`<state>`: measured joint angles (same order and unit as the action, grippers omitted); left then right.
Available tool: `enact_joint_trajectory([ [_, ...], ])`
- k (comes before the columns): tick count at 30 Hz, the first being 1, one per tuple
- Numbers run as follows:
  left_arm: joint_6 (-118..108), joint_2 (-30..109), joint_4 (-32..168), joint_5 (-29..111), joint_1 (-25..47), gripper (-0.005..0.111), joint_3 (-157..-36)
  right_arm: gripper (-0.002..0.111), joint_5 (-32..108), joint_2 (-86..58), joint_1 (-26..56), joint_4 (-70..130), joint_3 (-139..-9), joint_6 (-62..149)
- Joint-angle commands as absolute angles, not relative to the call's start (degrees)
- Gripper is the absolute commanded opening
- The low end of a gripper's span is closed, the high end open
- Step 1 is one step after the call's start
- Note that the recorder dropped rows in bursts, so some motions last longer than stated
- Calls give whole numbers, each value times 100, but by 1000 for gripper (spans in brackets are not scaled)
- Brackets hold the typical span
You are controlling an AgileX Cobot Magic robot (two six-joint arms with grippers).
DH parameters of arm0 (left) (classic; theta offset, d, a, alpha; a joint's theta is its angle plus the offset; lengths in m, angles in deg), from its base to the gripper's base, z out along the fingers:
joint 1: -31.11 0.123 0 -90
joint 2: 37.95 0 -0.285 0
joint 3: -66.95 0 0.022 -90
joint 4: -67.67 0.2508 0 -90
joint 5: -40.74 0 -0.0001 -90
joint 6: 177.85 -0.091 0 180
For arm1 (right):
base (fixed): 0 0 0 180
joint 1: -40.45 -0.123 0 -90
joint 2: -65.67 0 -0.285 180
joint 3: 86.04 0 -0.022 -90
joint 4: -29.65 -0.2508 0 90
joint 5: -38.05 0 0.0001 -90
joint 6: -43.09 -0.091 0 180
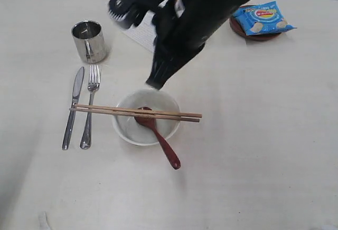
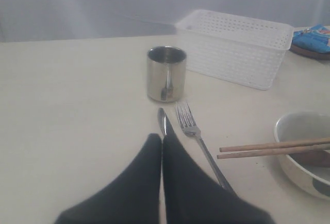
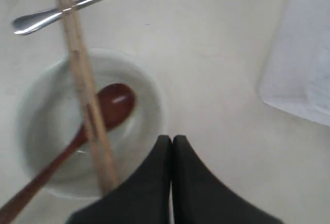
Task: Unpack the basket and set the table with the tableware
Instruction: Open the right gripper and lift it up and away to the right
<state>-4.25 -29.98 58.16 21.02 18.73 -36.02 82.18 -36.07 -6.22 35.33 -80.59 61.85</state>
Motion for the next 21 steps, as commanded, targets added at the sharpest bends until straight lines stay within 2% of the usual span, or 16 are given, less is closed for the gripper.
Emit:
enact_joint_trajectory([
  [1, -428, -3017, 5832, 2112, 1840, 0, -3583, 0, 8013, -3435, 502, 3495, -8077, 5723],
  [6, -428, -3017, 5832, 2112, 1840, 0, -3583, 0, 7551, -3530, 1576, 2400, -8077, 5742],
  [11, -428, -3017, 5832, 2112, 1840, 0, -3583, 0, 7205, -3817, 1955, 2071, -8388, 6123],
  [15, -428, -3017, 5832, 2112, 1840, 0, -3583, 0, 7341, -4349, 2035, 2071, -9356, 6148],
  [21, -428, -3017, 5832, 2112, 1840, 0, -3583, 0, 8288, -5846, 2035, 2129, -11585, 6409],
])
